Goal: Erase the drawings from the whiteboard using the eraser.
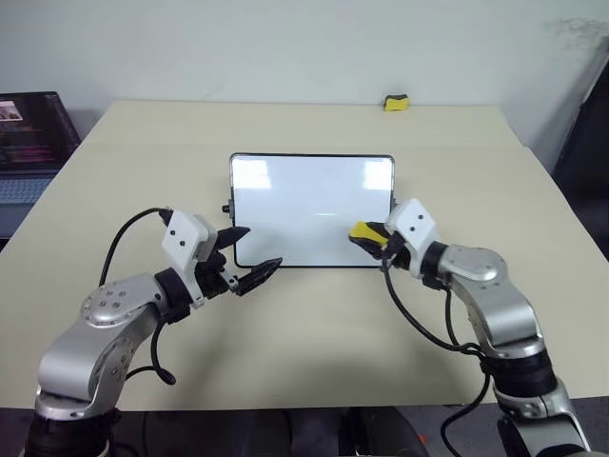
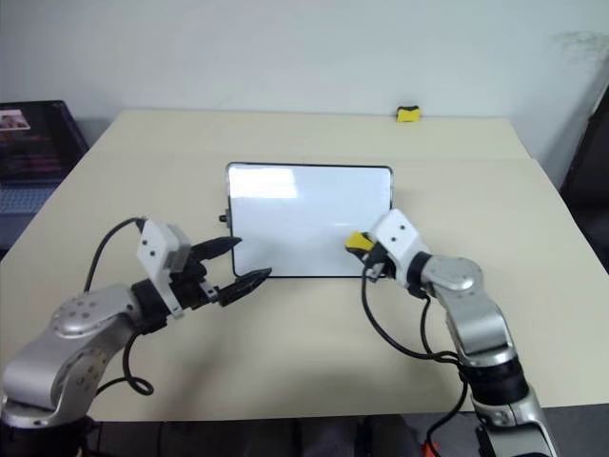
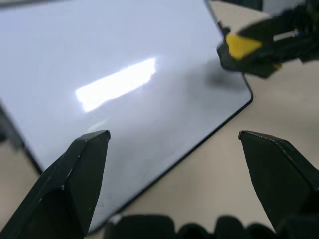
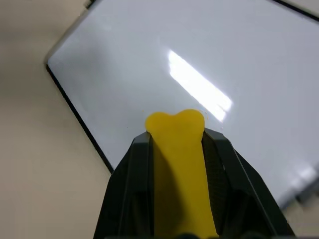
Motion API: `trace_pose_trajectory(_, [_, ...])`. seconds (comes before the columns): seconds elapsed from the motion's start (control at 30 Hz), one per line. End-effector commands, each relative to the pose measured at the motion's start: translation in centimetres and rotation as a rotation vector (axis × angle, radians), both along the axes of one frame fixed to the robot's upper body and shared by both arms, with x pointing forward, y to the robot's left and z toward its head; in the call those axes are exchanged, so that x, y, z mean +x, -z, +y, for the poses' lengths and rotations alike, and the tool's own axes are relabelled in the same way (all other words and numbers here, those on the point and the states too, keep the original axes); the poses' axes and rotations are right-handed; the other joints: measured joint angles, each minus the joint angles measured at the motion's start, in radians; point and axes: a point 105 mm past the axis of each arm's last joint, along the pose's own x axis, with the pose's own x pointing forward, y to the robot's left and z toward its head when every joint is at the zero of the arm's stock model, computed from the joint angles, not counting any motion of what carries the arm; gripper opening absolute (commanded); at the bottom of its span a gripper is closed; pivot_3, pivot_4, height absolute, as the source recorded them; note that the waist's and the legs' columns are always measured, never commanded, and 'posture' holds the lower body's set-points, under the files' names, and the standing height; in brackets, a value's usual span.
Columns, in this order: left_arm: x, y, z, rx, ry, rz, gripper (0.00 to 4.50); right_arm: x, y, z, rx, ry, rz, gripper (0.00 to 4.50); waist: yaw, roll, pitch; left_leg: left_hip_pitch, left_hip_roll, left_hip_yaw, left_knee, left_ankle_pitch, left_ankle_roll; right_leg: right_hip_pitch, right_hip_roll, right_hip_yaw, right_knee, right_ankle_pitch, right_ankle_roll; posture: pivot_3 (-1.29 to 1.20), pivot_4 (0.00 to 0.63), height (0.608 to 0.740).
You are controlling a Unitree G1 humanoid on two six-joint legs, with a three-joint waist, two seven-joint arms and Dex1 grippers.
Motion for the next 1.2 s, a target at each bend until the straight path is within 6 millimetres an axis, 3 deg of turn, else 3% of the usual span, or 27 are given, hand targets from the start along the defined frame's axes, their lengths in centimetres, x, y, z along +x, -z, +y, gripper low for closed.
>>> trace_pose_trajectory(0.03, [-0.5, -0.3, -2.9, 0.033, 0.222, -0.007, 4.5, -0.8, 0.4, -3.4, 0.032, 0.211, 0.005, 1.0, 0.001, 0.0, 0.0, 0.0, 0.0, 0.0, 0.0, 0.0, 0.0, 0.0, 0.0, 0.0, 0.0, 0.0, 0.0, 0.0, 0.15, 0.74])
trace_pose_trajectory(0.1, [-1.1, 0.1, -4.5, 0.064, 0.358, 0.013, 4.5, -1.1, 1.8, -5.3, 0.068, 0.362, 0.052, 1.0, 0.001, 0.0, 0.0, -0.001, 0.0, 0.0, 0.0, 0.0, 0.0, 0.0, 0.001, 0.0, -0.001, 0.0, 0.0, 0.0, 0.15, 0.74])
trace_pose_trajectory(0.27, [-2.6, 1.6, -7.6, 0.148, 0.629, 0.044, 4.5, -1.6, 4.3, -8.0, 0.171, 0.621, 0.142, 1.0, -0.012, 0.0, 0.0, 0.0, 0.0, 0.001, 0.0, 0.0, 0.0, 0.0, 0.002, 0.001, 0.0, 0.0, 0.0, 0.0, 0.15, 0.74])
trace_pose_trajectory(0.43, [-3.0, 2.6, -9.0, 0.202, 0.761, 0.048, 4.5, -1.3, 4.5, -8.6, 0.253, 0.717, 0.17, 1.0, -0.02, 0.0, 0.0, 0.0, 0.0, 0.0, 0.0, 0.0, 0.0, 0.0, 0.003, 0.001, 0.0, 0.0, 0.001, 0.0, 0.15, 0.74])
trace_pose_trajectory(0.6, [-2.3, 3.0, -9.6, 0.218, 0.784, 0.03, 4.5, -1.3, 4.8, -9.3, 0.308, 0.774, 0.209, 1.0, -0.021, 0.0, 0.0, -0.001, 0.0, 0.0, 0.0, 0.0, 0.0, 0.0, 0.003, 0.001, 0.0, 0.0, 0.001, 0.0, 0.15, 0.74])
trace_pose_trajectory(0.93, [-1.3, 2.8, -9.7, 0.215, 0.756, 0.005, 4.5, -0.9, 4.8, -8.6, 0.345, 0.757, 0.236, 1.0, -0.021, 0.0, 0.0, -0.001, 0.0, 0.0, 0.001, 0.0, 0.0, 0.0, 0.003, 0.001, 0.0, 0.0, 0.001, 0.0, 0.15, 0.74])
trace_pose_trajectory(1.2, [-1.7, 3.1, -9.7, 0.203, 0.739, 0.01, 4.5, -0.6, 4.6, -8.7, 0.355, 0.76, 0.218, 3.73, -0.021, 0.0, 0.0, -0.001, 0.0, 0.0, 0.001, 0.0, 0.0, 0.0, 0.003, 0.001, 0.0, 0.0, 0.001, 0.0, 0.15, 0.74])
